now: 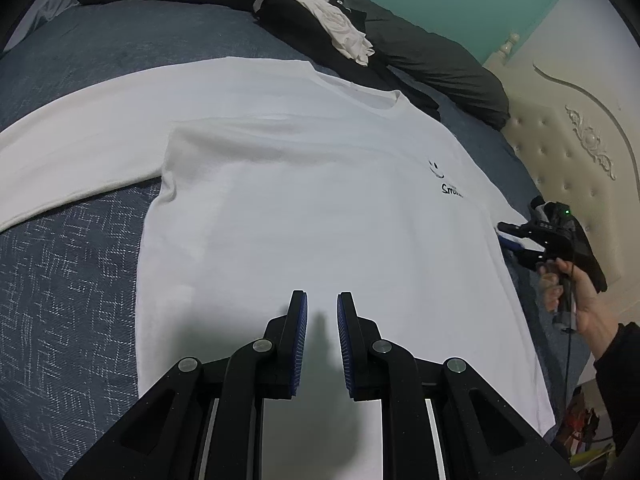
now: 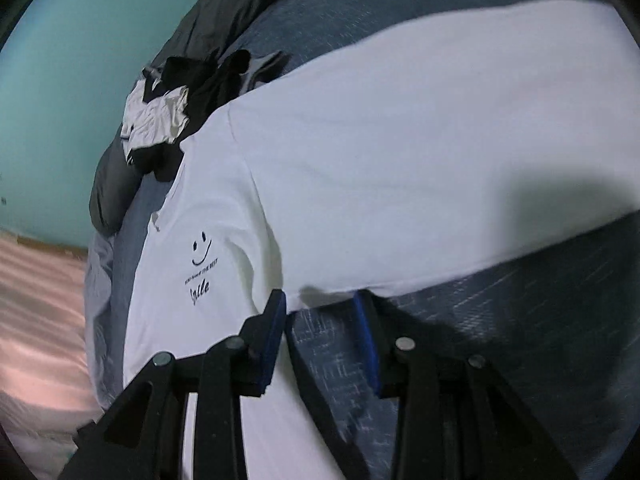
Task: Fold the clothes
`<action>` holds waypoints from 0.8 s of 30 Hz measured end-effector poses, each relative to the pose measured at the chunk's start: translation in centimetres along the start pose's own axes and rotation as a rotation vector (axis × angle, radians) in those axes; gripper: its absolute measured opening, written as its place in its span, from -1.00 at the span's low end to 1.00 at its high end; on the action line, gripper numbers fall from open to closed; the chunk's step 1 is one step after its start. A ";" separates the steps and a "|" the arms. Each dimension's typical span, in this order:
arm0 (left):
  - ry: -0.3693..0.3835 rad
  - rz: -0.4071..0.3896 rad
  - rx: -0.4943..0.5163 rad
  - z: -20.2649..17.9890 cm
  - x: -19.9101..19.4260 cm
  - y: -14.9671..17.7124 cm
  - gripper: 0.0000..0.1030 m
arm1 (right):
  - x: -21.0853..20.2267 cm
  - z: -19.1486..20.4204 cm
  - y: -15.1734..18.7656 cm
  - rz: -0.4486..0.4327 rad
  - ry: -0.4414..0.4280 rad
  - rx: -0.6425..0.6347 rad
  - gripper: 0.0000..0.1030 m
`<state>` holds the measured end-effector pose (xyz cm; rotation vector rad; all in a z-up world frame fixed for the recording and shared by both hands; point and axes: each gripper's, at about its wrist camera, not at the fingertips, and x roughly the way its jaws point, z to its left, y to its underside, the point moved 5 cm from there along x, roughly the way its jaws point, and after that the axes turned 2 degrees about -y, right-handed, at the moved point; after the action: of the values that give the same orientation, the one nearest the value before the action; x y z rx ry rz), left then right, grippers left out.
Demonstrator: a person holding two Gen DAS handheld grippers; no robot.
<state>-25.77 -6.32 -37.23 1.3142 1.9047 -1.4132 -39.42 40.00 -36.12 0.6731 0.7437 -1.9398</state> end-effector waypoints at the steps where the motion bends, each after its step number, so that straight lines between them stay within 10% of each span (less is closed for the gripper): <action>1: 0.001 0.000 -0.001 0.1 0.0 0.0 -0.67 | 0.2 -0.1 -0.1 -0.006 -0.005 0.011 -0.32; 7: 0.003 0.001 -0.006 0.2 0.0 0.0 -0.67 | 0.6 -0.5 -0.9 -0.062 -0.003 0.036 -0.92; 24: 0.000 -0.001 -0.013 0.6 -0.1 0.0 -0.67 | -1.2 -1.3 -5.5 -0.163 0.097 -0.022 -0.96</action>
<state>-25.86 -6.94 -37.39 1.3073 1.9113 -1.3986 -43.63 43.80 -34.89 0.7165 0.9026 -2.0544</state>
